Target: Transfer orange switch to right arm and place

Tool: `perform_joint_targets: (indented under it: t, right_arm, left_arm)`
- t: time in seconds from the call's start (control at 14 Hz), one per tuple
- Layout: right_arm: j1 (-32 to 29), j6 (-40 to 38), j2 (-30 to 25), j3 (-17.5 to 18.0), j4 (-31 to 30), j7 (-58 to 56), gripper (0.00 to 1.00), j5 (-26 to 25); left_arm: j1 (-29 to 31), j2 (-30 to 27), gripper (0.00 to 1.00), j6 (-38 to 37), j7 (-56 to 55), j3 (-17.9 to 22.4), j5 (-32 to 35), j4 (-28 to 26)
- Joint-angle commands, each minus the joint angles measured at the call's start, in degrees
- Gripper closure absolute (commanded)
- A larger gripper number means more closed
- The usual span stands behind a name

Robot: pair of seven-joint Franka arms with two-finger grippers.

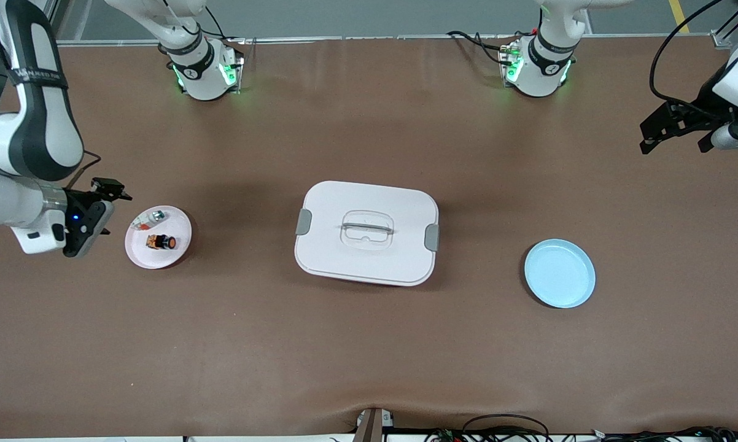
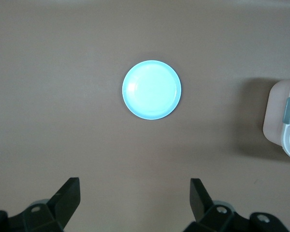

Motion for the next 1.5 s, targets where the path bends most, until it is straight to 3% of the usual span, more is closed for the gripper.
perform_joint_targets:
  t: [0.0, 0.43, 0.86, 1.07, 1.43]
  right_arm:
    - [0.11, -3.94, -3.83, 0.05, 0.36, 7.23, 0.0, -0.92]
    - [0.2, -11.33, -9.2, 0.22, 0.62, 23.13, 0.0, -1.19]
    - [3.26, -13.27, -9.38, 0.13, 1.77, 35.61, 0.0, -1.28]
    - [6.87, -13.36, -9.56, 0.22, 2.56, 41.69, 0.0, -3.99]
    - [7.4, -14.76, -9.03, 0.05, 7.55, 46.95, 0.0, -4.27]
  left_arm:
    - [-0.22, 0.05, 0.0, -0.95, 1.15, 0.35, -0.27, 0.91]
    - [-0.31, -0.04, 0.0, -0.95, 1.41, -0.44, -0.36, 0.91]
    - [0.05, -0.21, 0.0, -2.88, 0.53, -0.44, -1.06, 1.35]
    - [-0.04, 0.05, 0.0, -3.06, -1.3, -0.44, -1.15, 1.26]
    - [0.13, 0.84, 0.0, -3.58, -1.58, -0.44, -0.97, 1.26]
